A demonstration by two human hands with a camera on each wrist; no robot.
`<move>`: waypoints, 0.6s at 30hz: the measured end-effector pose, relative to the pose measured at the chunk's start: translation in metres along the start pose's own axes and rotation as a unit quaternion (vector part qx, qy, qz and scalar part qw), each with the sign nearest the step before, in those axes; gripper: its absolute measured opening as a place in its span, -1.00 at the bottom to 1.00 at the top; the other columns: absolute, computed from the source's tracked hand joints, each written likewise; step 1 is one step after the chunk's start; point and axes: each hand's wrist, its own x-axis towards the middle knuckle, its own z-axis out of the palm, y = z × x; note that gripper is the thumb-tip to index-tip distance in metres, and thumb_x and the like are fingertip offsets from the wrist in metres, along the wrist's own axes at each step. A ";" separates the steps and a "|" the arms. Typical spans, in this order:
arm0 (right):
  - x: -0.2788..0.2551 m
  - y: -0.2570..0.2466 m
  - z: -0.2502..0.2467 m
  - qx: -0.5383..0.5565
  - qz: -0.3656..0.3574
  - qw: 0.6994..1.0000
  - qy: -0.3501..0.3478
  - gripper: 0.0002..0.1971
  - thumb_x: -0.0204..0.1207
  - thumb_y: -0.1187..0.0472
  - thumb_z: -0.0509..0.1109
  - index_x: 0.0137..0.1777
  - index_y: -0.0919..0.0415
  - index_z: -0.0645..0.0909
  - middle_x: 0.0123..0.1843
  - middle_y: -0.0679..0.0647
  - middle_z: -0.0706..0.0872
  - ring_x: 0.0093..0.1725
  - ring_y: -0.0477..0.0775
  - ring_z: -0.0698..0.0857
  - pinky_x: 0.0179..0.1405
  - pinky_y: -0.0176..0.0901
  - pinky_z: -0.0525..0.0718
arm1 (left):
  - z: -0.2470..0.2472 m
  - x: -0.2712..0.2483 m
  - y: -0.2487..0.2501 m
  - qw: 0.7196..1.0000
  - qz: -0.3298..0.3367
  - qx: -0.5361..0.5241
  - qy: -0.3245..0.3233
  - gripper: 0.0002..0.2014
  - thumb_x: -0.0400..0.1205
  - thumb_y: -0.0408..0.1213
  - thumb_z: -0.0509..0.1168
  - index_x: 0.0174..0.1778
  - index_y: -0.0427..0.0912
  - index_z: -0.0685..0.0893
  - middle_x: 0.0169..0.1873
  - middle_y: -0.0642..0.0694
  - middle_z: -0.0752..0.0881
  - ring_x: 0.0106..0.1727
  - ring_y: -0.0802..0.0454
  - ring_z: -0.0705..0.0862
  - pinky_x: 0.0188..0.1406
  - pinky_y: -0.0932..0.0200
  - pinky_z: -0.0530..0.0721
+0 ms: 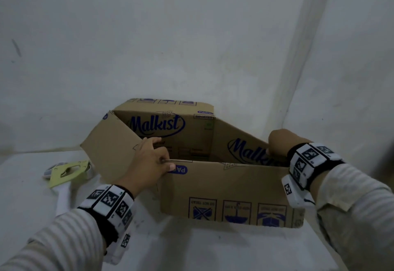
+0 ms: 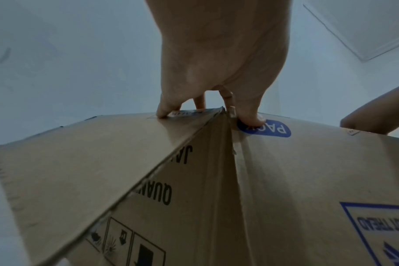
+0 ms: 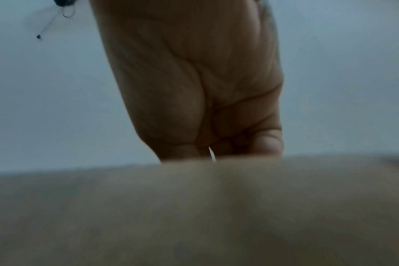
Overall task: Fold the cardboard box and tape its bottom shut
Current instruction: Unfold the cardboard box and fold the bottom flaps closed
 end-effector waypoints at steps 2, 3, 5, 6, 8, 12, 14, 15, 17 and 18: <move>-0.012 0.001 0.000 -0.005 -0.005 1.000 -0.007 -0.58 0.62 0.08 0.30 -0.46 0.22 0.44 -0.45 0.03 0.51 -0.46 -0.04 0.48 -0.24 -0.16 0.53 | -0.007 -0.005 -0.011 1.000 -0.005 -0.011 0.007 -0.72 0.46 -0.11 0.48 -0.46 0.15 0.50 0.57 -0.09 0.26 0.62 -0.21 0.13 0.52 -0.30 0.28; -0.019 0.002 0.001 0.001 -0.005 1.000 -0.009 -0.57 0.62 0.04 0.29 -0.46 0.22 0.45 -0.44 0.04 0.53 -0.46 -0.02 0.50 -0.25 -0.15 0.55 | -0.010 -0.007 -0.015 1.000 -0.011 -0.019 0.011 -0.71 0.45 -0.12 0.48 -0.47 0.16 0.51 0.57 -0.10 0.26 0.61 -0.21 0.17 0.50 -0.30 0.33; -0.031 0.001 0.005 0.015 -0.002 1.000 -0.004 -0.55 0.63 -0.04 0.24 -0.44 0.21 0.48 -0.41 0.04 0.57 -0.42 0.01 0.54 -0.24 -0.15 0.56 | -0.017 -0.014 -0.022 0.999 -0.024 -0.031 0.014 -0.73 0.46 -0.14 0.48 -0.46 0.12 0.52 0.57 -0.10 0.24 0.60 -0.20 0.18 0.49 -0.28 0.35; -0.036 -0.001 0.008 0.021 -0.001 1.000 0.003 -0.56 0.64 -0.05 0.22 -0.41 0.20 0.49 -0.39 0.05 0.58 -0.40 0.02 0.55 -0.23 -0.14 0.57 | -0.020 -0.017 -0.024 0.999 -0.027 -0.034 0.013 -0.74 0.46 -0.15 0.48 -0.45 0.09 0.54 0.58 -0.11 0.23 0.61 -0.19 0.17 0.50 -0.27 0.35; -0.047 -0.003 0.014 0.040 0.004 0.999 0.021 -0.59 0.66 -0.02 0.18 -0.36 0.22 0.52 -0.37 0.05 0.57 -0.37 0.04 0.56 -0.25 -0.15 0.55 | -0.024 -0.024 -0.028 0.999 -0.026 -0.034 0.005 -0.79 0.48 -0.16 0.47 -0.39 0.01 0.57 0.58 -0.11 0.22 0.62 -0.17 0.16 0.49 -0.23 0.36; -0.062 -0.006 0.024 0.068 0.030 0.997 0.034 -0.56 0.67 0.06 0.16 -0.45 0.21 0.42 -0.42 0.06 0.52 -0.45 -0.01 0.48 -0.47 -0.22 0.41 | -0.033 -0.037 -0.033 0.999 -0.013 -0.043 -0.006 -0.83 0.52 -0.18 0.44 -0.27 -0.14 0.60 0.56 -0.15 0.23 0.64 -0.07 0.14 0.43 -0.06 0.41; -0.066 -0.007 0.025 0.083 0.028 0.995 0.040 -0.54 0.68 0.04 0.16 -0.46 0.21 0.38 -0.44 0.06 0.50 -0.47 -0.02 0.46 -0.52 -0.23 0.36 | -0.039 -0.045 -0.038 0.999 -0.021 -0.046 -0.004 -0.84 0.54 -0.20 0.42 -0.24 -0.15 0.59 0.52 -0.14 0.30 0.63 -0.09 0.20 0.39 0.03 0.40; -0.069 -0.008 0.026 0.087 0.023 0.995 0.038 -0.53 0.68 0.02 0.16 -0.46 0.21 0.38 -0.44 0.07 0.49 -0.47 -0.02 0.46 -0.52 -0.24 0.35 | -0.041 -0.048 -0.041 0.999 -0.025 -0.047 -0.004 -0.85 0.56 -0.21 0.40 -0.20 -0.18 0.59 0.45 -0.13 0.36 0.61 -0.10 0.24 0.32 0.10 0.38; -0.076 -0.009 0.028 0.089 0.008 0.996 0.016 -0.54 0.66 -0.02 0.20 -0.44 0.19 0.38 -0.42 0.06 0.50 -0.45 -0.04 0.46 -0.51 -0.25 0.35 | -0.045 -0.053 -0.044 0.999 -0.028 -0.045 -0.004 -0.85 0.59 -0.22 0.36 -0.10 -0.22 0.59 0.40 -0.18 0.42 0.56 -0.12 0.30 0.21 0.21 0.31; -0.081 -0.009 0.030 0.087 -0.003 0.996 0.000 -0.57 0.63 -0.02 0.24 -0.43 0.17 0.39 -0.41 0.05 0.51 -0.44 -0.05 0.47 -0.50 -0.26 0.36 | -0.046 -0.055 -0.044 0.999 -0.028 -0.041 -0.004 -0.86 0.60 -0.21 0.34 -0.06 -0.20 0.58 0.46 -0.20 0.40 0.58 -0.10 0.29 0.24 0.19 0.32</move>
